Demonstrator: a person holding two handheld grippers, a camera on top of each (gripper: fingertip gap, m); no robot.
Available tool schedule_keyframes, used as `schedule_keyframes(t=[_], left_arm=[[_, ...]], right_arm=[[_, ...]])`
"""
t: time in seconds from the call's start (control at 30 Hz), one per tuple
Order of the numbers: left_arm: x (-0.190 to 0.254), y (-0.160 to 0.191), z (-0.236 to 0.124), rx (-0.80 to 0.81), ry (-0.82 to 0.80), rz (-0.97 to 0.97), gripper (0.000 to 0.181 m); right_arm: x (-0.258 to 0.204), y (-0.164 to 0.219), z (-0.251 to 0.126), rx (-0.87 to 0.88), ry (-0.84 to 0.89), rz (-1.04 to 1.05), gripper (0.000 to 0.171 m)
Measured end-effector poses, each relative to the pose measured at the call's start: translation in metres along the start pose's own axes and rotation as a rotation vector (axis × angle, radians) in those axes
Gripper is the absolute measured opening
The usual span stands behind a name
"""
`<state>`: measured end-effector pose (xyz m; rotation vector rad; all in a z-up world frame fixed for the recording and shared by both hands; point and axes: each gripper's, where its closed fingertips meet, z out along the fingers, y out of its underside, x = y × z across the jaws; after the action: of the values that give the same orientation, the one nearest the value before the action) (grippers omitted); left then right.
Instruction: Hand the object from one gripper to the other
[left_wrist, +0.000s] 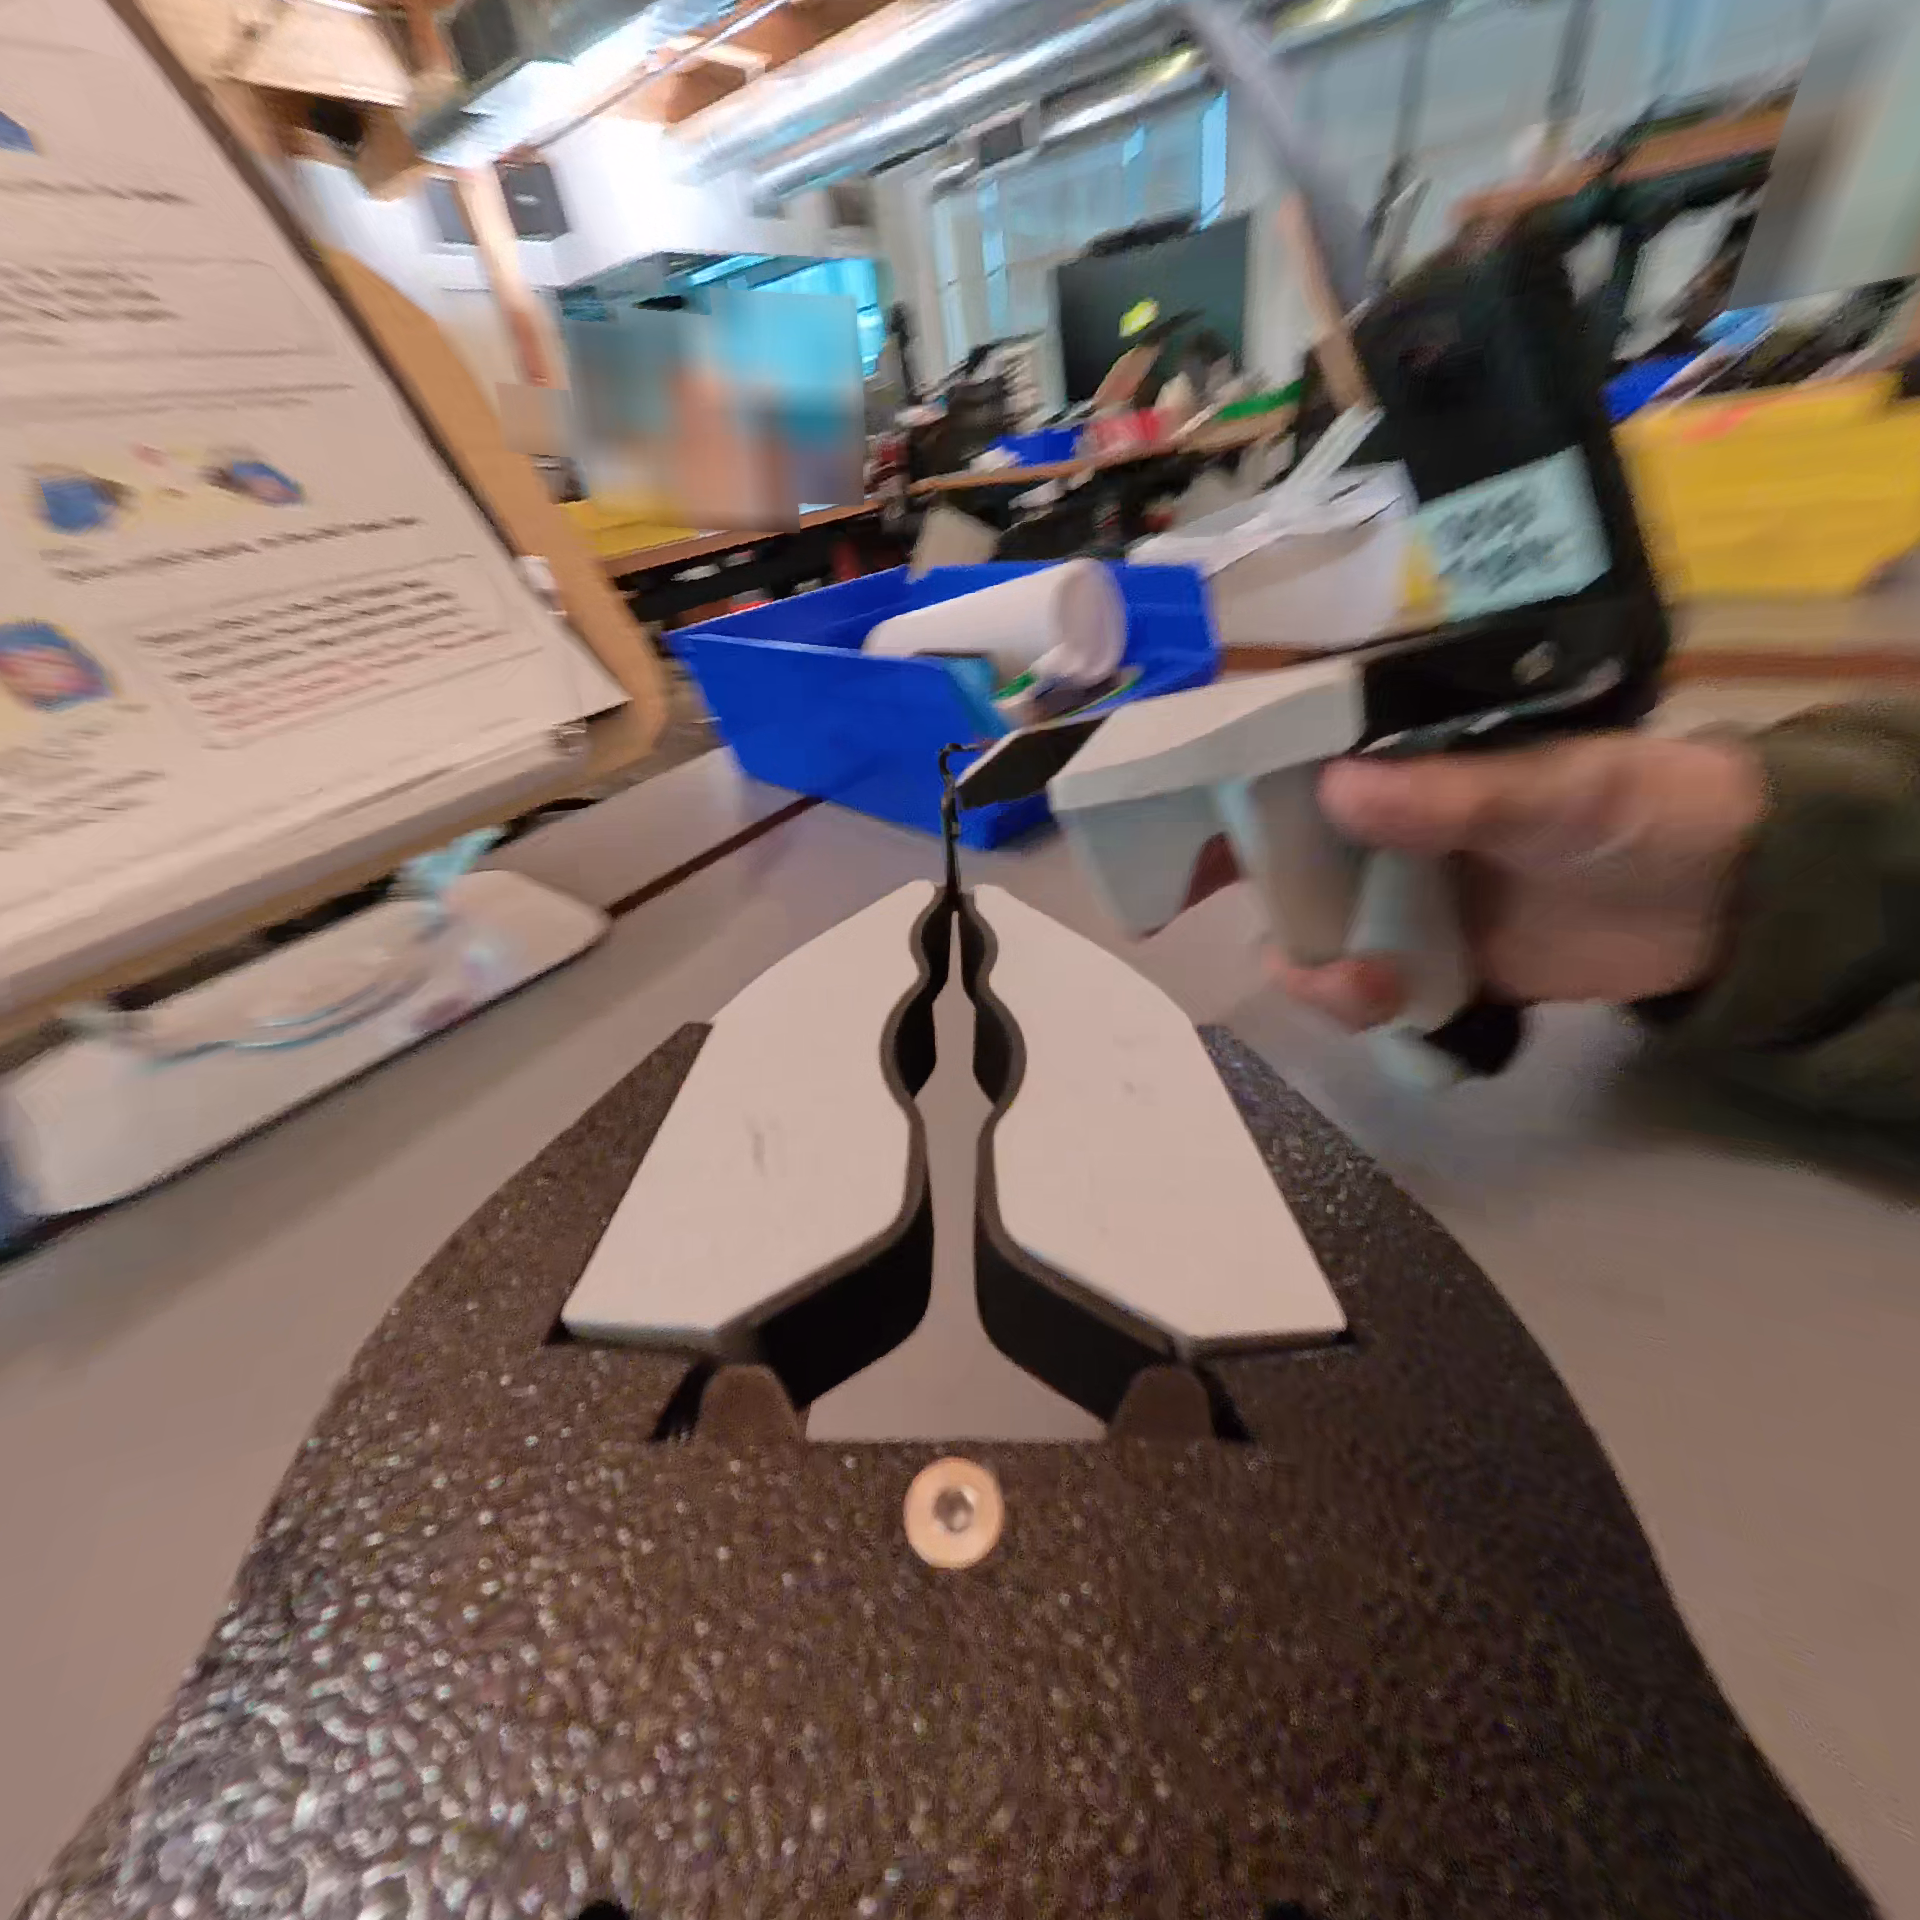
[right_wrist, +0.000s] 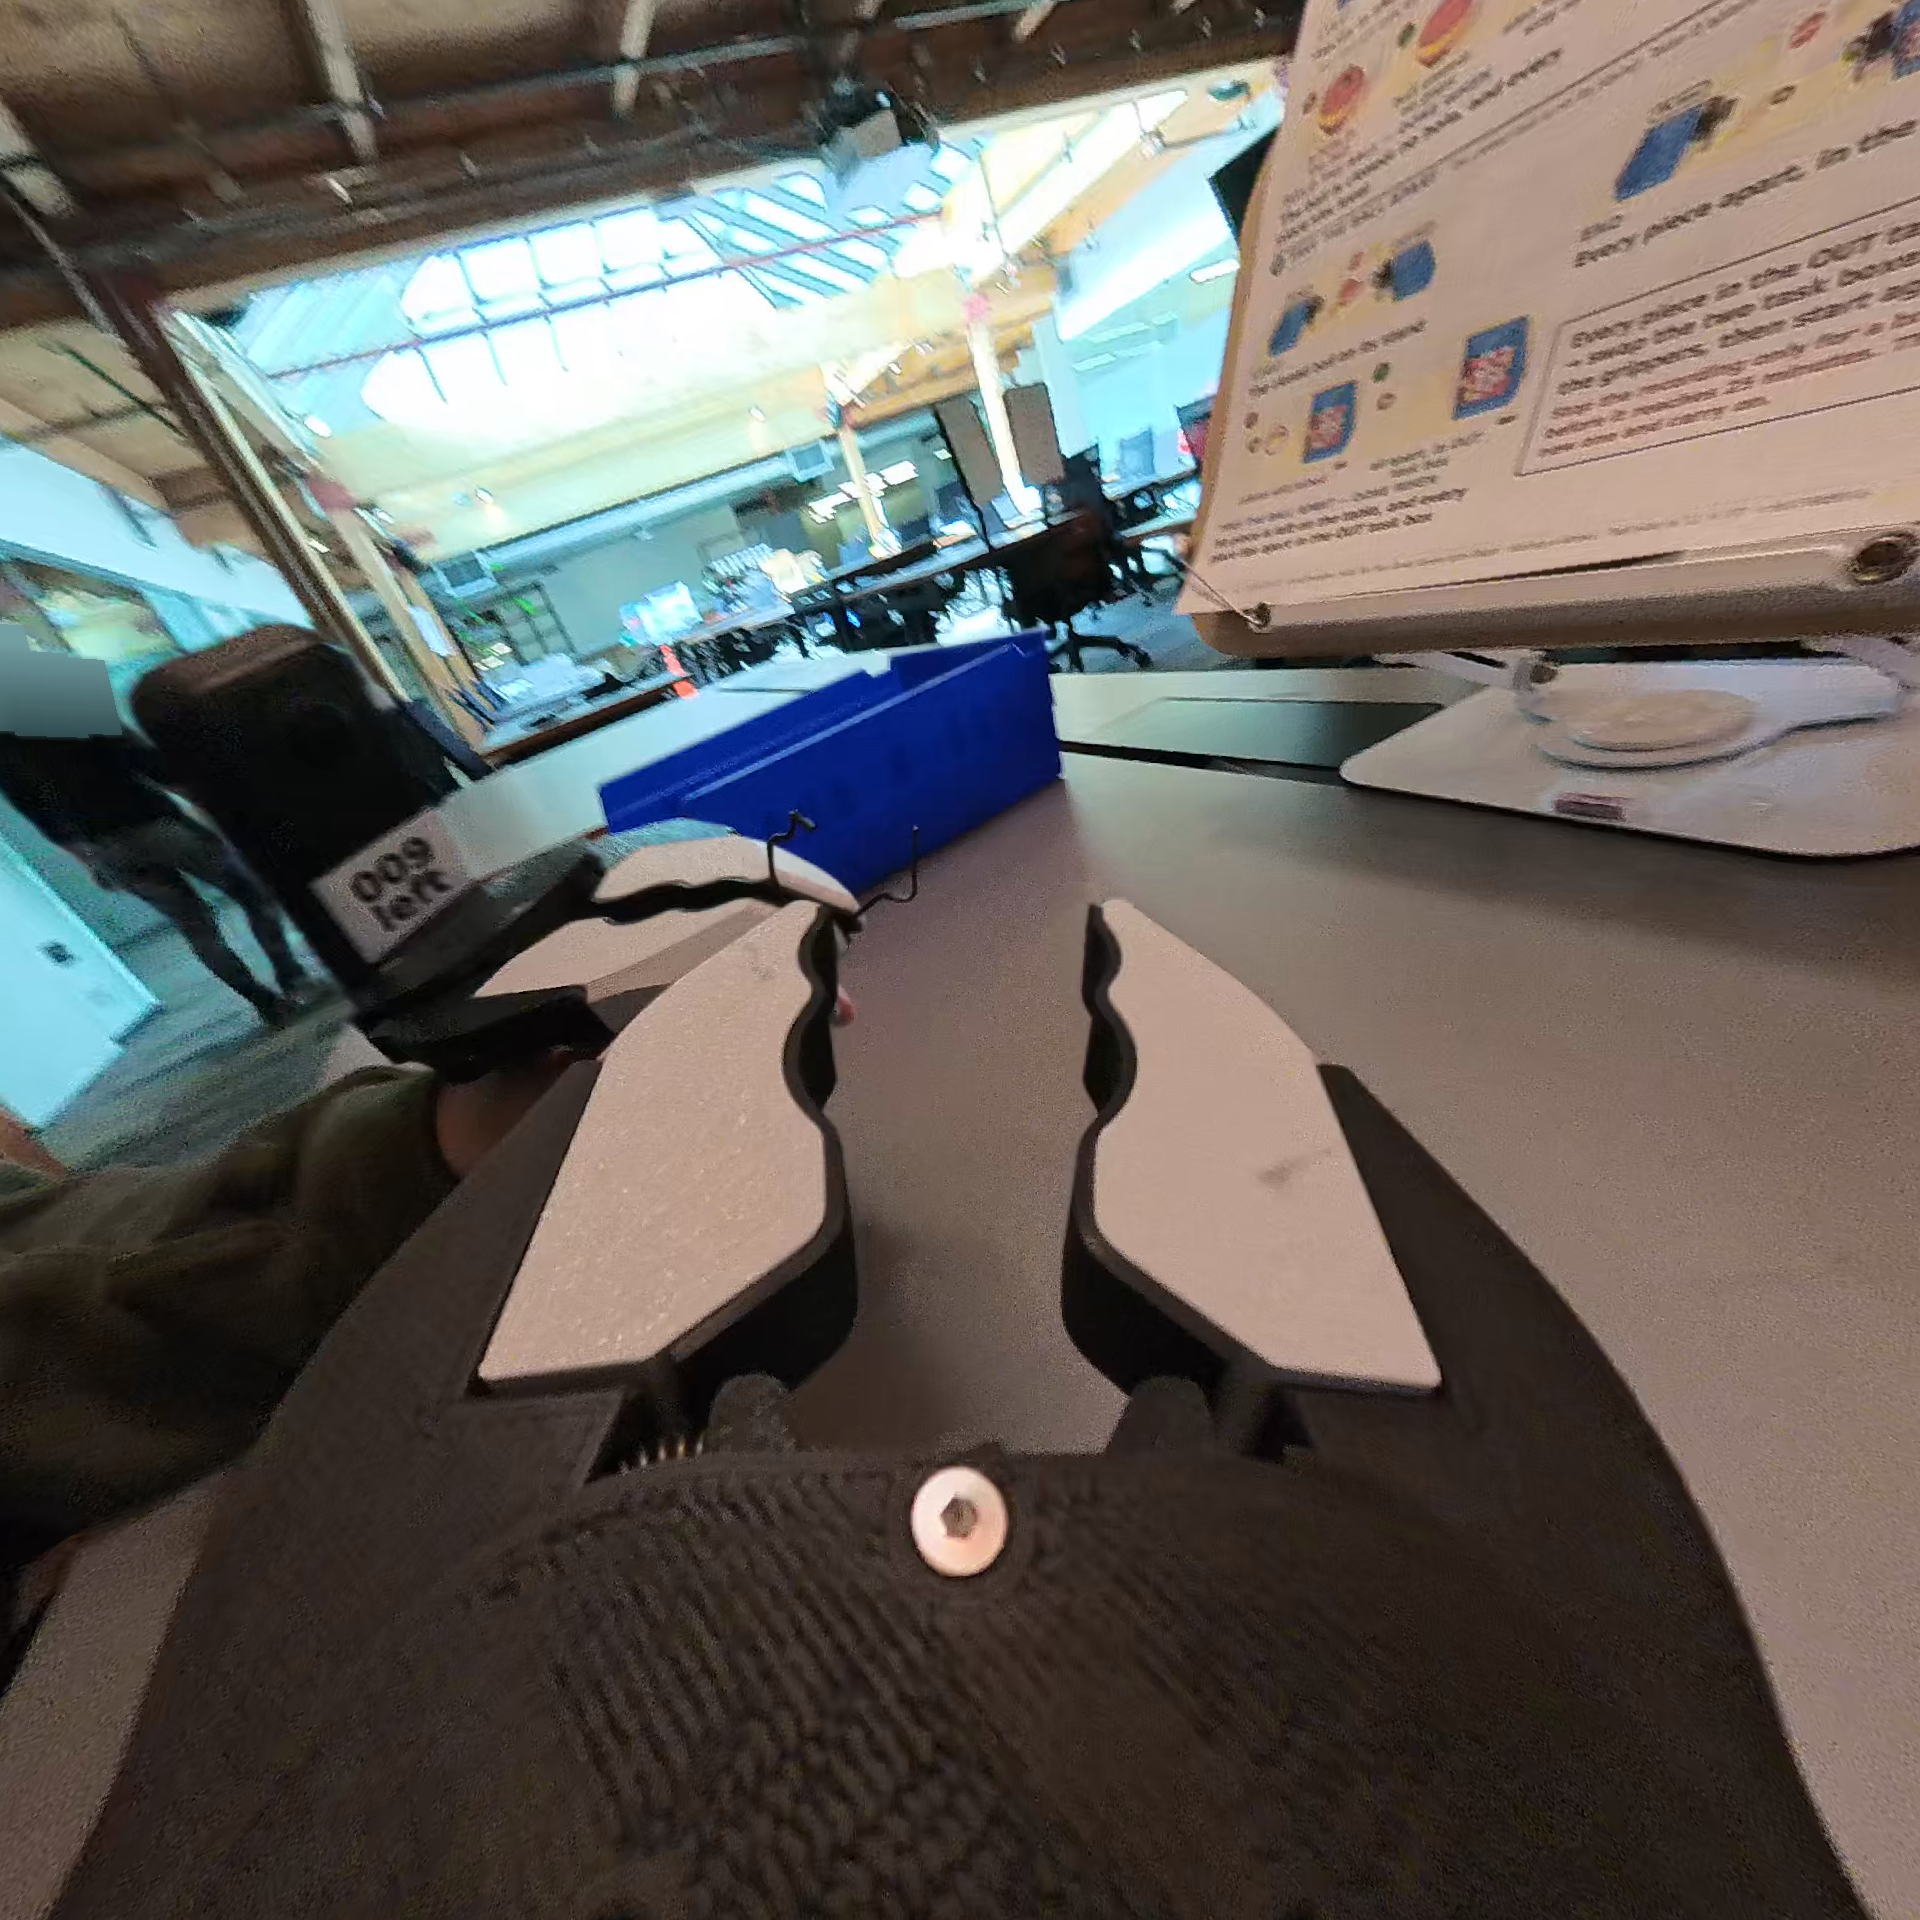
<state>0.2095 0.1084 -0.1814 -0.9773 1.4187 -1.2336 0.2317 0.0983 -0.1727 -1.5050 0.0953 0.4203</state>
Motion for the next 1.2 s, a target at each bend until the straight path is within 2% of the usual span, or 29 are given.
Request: schedule_keyframes(t=[0.07, 0.13, 0.2, 0.33, 0.4, 0.63, 0.83, 1.0, 1.03, 1.1, 1.2], left_arm=[[-0.013, 0.007, -0.001, -0.075, -0.135, 0.23, 0.001], [-0.02, 0.009, -0.003, -0.142, -0.256, 0.499, 0.001], [-0.016, 0.008, -0.001, -0.164, -0.304, 0.68, 0.0], [-0.012, 0.004, 0.002, -0.175, -0.356, 0.829, 0.001], [-0.013, 0.003, 0.001, -0.183, -0.372, 0.899, 0.001], [-0.013, 0.003, 0.003, -0.206, -0.392, 1.06, 0.0], [-0.013, 0.005, 0.002, -0.195, -0.378, 1.0, 0.001], [-0.008, 0.004, 0.0, -0.114, -0.268, 0.652, 0.006], [-0.01, 0.001, -0.002, -0.089, -0.265, 0.607, 0.003], [-0.011, -0.002, -0.004, -0.063, -0.253, 0.57, 0.0], [-0.007, 0.002, -0.003, -0.059, -0.185, 0.497, 0.009]], right_arm=[[0.0, -0.002, -0.001, -0.025, 0.036, -0.038, 0.048], [-0.011, -0.002, 0.002, -0.031, 0.014, -0.024, 0.038], [-0.021, 0.005, 0.008, -0.06, -0.023, 0.059, 0.037], [-0.03, 0.014, 0.014, -0.069, -0.09, 0.268, 0.036], [-0.029, 0.01, 0.012, -0.039, -0.109, 0.33, 0.027], [-0.018, 0.007, 0.007, -0.013, -0.106, 0.409, 0.009], [-0.017, 0.008, 0.007, -0.027, -0.131, 0.414, 0.009], [-0.026, -0.001, 0.004, 0.001, -0.221, 0.308, 0.007], [-0.028, -0.002, 0.002, 0.006, -0.239, 0.277, 0.0], [-0.026, -0.003, 0.001, 0.009, -0.244, 0.239, 0.0], [-0.024, -0.003, 0.0, 0.021, -0.249, 0.234, 0.0]])
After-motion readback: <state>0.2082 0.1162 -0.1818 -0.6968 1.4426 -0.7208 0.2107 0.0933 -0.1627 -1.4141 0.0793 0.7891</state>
